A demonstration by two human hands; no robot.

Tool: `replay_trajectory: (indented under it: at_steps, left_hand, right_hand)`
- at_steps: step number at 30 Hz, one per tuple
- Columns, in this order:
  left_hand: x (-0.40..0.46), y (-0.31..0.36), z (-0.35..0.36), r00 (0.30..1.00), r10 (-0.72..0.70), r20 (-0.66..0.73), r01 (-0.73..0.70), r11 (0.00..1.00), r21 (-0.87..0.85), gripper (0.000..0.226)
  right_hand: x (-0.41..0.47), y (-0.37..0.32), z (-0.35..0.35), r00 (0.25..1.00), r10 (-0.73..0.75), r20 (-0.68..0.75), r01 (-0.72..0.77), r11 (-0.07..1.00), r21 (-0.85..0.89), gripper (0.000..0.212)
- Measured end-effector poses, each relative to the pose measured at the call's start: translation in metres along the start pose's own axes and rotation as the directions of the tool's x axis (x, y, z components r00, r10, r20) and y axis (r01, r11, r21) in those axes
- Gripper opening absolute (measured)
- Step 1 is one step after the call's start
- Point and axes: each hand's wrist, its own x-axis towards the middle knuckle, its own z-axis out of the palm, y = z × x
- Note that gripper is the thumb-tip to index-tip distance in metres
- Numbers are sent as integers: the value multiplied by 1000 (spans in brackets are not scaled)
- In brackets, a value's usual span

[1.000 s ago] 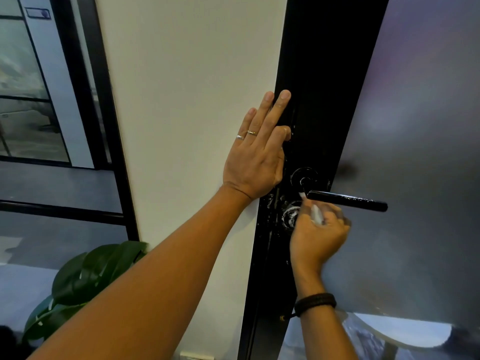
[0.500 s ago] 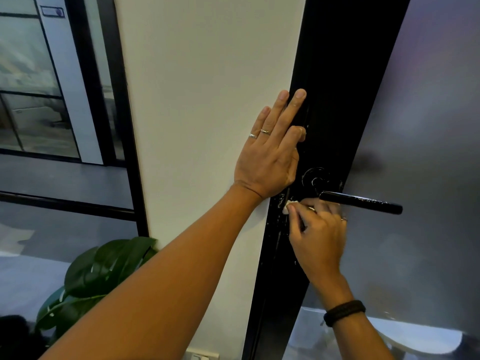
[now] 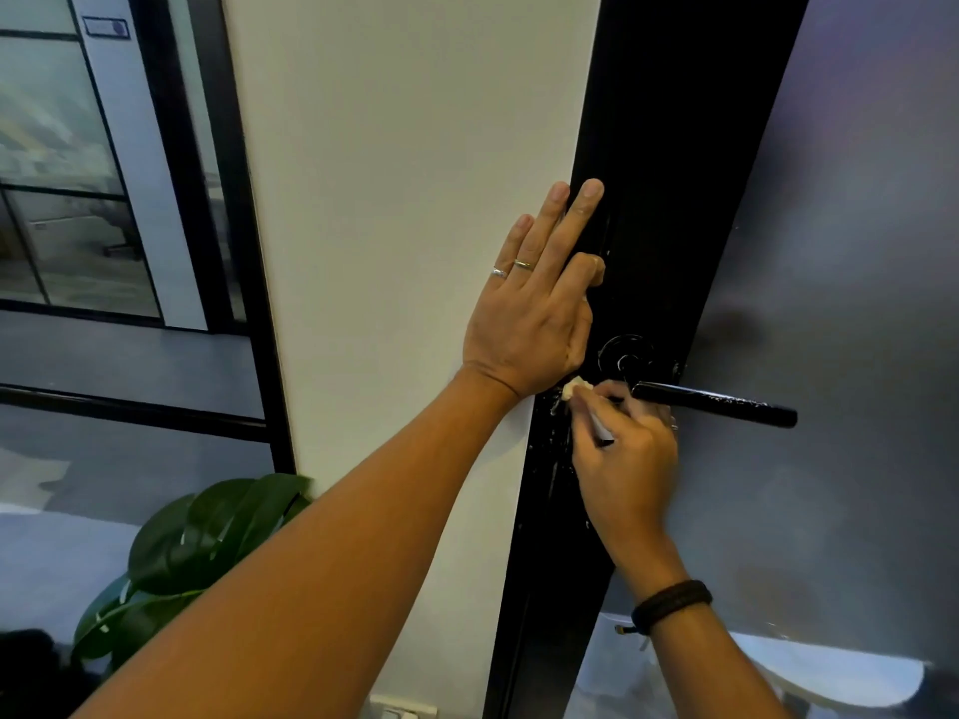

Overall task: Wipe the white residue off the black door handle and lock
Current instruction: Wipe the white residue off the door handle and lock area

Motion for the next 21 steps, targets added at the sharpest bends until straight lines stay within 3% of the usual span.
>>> replay_trajectory:
  at_steps: [2, 7, 10, 14, 18, 19, 21]
  left_hand:
    - [0, 0, 0, 1000, -1, 6, 1, 1000, -4, 15]
    - [-2, 0, 1, 1000, 3, 19, -3, 1000, -5, 15]
    - [-2, 0, 1, 1000, 0, 19, 0, 1000, -7, 15]
    - [-2, -1, 1, 1000, 1, 12, -1, 1000, -2, 14]
    - [-3, -1, 2, 1000, -5, 23, 5, 1000, 7, 14]
    - [-2, -1, 2, 1000, -5, 25, 4, 1000, 7, 14]
    - [-3, -2, 2, 1000, -4, 26, 4, 1000, 10, 13]
  right_hand:
    - [-2, 5, -4, 998, -44, 48, 47, 996, -72, 18]
    - [-4, 35, -32, 992, 7, 125, -21, 994, 105, 27]
    - [-7, 44, -39, 986, 145, 83, -158, 973, 171, 26]
    - [-16, 40, -37, 974, 226, -19, -211, 934, 288, 24]
    - [2, 31, -25, 777, 611, -154, -403, 670, 623, 15]
    - [8, 31, -22, 758, 636, -147, -388, 620, 682, 20]
    - [15, 28, -19, 793, 598, -113, -340, 589, 733, 26]
